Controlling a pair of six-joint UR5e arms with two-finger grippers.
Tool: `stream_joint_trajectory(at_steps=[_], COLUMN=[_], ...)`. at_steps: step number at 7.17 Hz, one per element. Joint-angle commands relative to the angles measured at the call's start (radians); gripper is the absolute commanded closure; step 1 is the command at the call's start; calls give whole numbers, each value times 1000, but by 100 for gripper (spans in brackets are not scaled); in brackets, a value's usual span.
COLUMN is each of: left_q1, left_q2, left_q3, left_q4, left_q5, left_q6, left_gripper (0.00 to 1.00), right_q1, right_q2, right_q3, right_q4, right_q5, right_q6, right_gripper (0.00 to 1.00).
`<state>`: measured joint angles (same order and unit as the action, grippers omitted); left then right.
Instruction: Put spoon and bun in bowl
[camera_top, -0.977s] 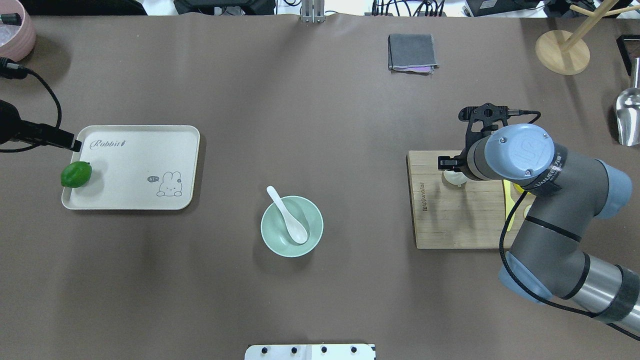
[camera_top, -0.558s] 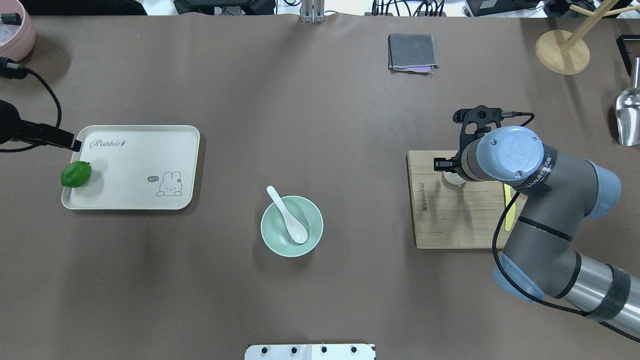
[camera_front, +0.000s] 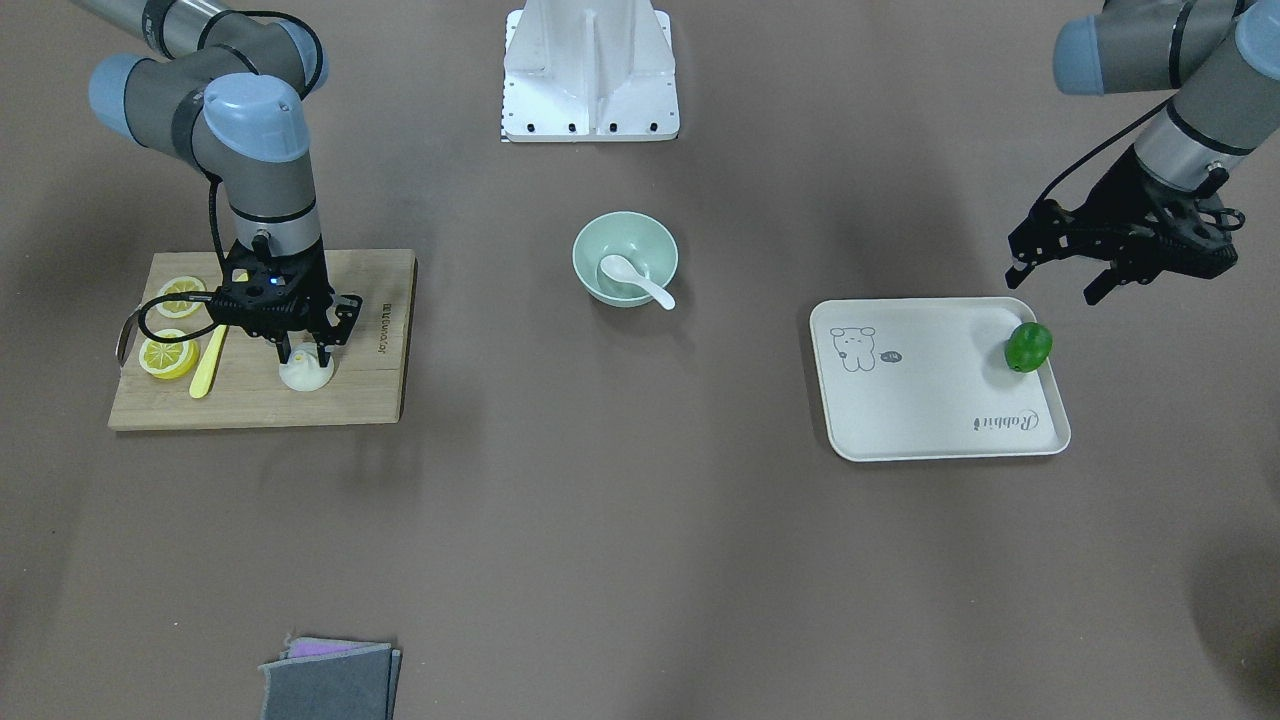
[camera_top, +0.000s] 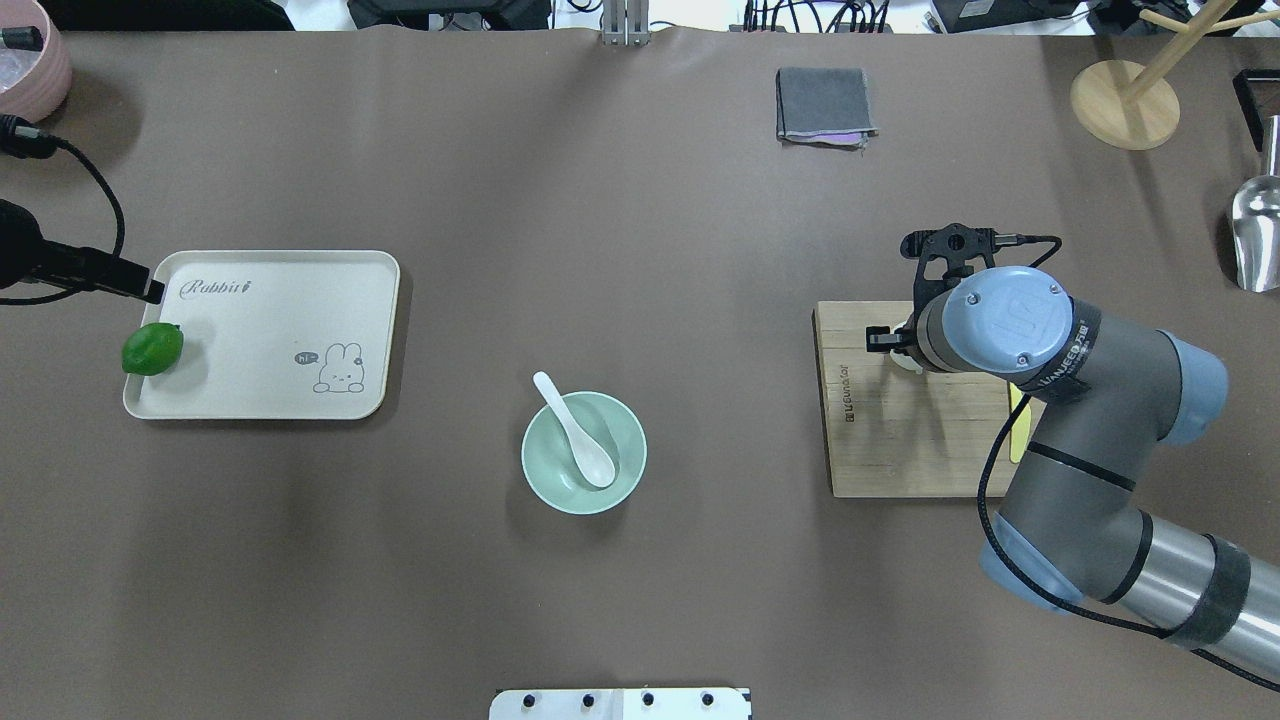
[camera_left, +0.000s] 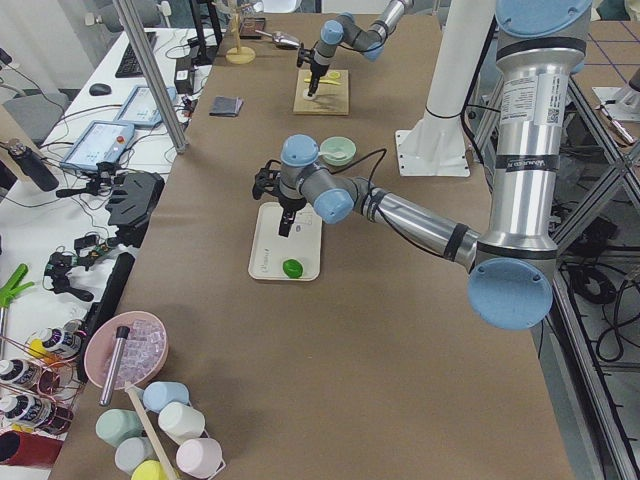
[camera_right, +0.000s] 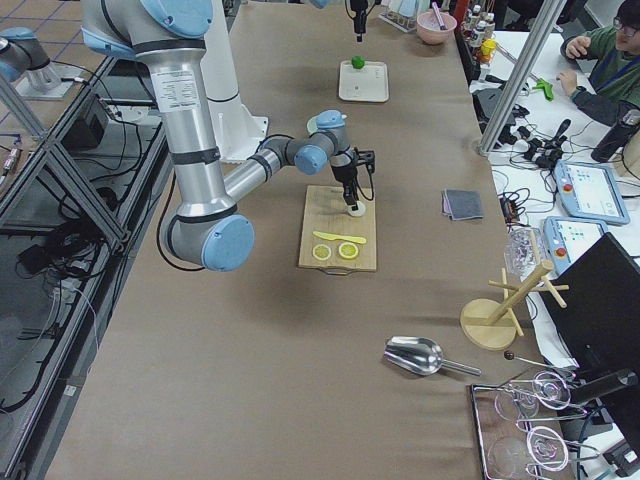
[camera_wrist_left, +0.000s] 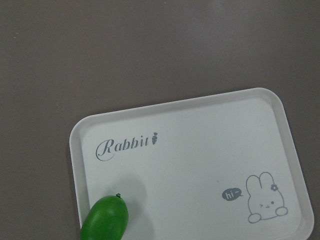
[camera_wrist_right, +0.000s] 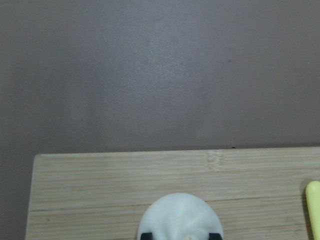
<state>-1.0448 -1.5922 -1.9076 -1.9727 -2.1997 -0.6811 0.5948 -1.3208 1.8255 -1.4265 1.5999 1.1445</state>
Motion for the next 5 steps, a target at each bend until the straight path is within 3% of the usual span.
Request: stream_joint_trajectory(at_steps=[1, 4, 5], left_q1=[0, 0, 0], left_q2=[-2, 0, 0], left_q3=[1, 1, 1], left_q4=[0, 0, 0], left_q5=[0, 0, 0], left_q6=[0, 0, 0], left_gripper=[2, 2, 2], right_q1=[-3, 0, -12], right_q2=[2, 92, 160], right_q3=[0, 61, 102], right_q4=[0, -40, -151], right_q5=[-2, 35, 40], right_q6=[3, 114, 174], right_gripper=[100, 100, 100])
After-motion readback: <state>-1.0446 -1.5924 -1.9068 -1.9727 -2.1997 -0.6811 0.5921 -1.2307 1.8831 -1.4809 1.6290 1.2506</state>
